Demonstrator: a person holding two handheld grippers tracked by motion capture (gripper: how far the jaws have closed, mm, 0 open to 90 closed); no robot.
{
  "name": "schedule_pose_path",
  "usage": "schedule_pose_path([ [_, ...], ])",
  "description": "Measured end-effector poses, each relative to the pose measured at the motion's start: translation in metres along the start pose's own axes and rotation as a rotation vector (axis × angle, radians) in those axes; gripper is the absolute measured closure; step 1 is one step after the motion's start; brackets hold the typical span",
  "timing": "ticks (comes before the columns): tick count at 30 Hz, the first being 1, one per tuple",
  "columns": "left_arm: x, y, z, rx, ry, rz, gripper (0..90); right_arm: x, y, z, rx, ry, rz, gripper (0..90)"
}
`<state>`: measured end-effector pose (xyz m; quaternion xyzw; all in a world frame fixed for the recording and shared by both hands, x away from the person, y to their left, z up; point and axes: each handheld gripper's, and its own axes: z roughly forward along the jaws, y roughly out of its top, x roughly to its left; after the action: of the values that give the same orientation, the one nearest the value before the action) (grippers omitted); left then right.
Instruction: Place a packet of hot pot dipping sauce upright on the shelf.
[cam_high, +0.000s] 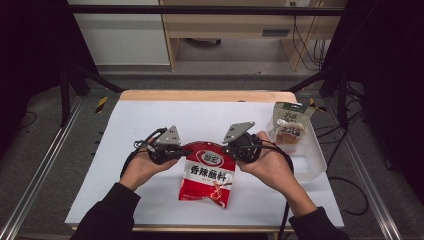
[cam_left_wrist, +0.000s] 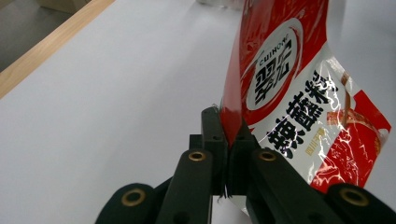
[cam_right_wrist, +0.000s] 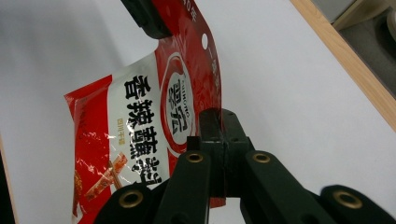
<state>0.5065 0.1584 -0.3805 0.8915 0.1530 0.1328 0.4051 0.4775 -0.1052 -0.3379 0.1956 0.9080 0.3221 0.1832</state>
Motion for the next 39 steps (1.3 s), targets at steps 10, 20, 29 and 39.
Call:
schedule_pose_path([
  [10,-0.011,0.024,-0.021,-0.007,0.013,0.059,90.0,-0.005,0.004,-0.017,-0.009,0.053,-0.057,75.2],
  [20,-0.017,0.039,-0.035,-0.047,0.031,0.086,90.0,-0.003,0.018,-0.018,0.068,0.082,-0.114,61.1],
  [29,-0.017,0.042,-0.038,-0.058,0.035,0.087,90.0,-0.009,0.026,-0.016,0.137,0.085,-0.116,80.4],
  [39,-0.015,0.045,-0.036,-0.06,0.028,0.067,89.9,-0.01,0.034,-0.016,0.192,0.085,-0.121,89.5],
])
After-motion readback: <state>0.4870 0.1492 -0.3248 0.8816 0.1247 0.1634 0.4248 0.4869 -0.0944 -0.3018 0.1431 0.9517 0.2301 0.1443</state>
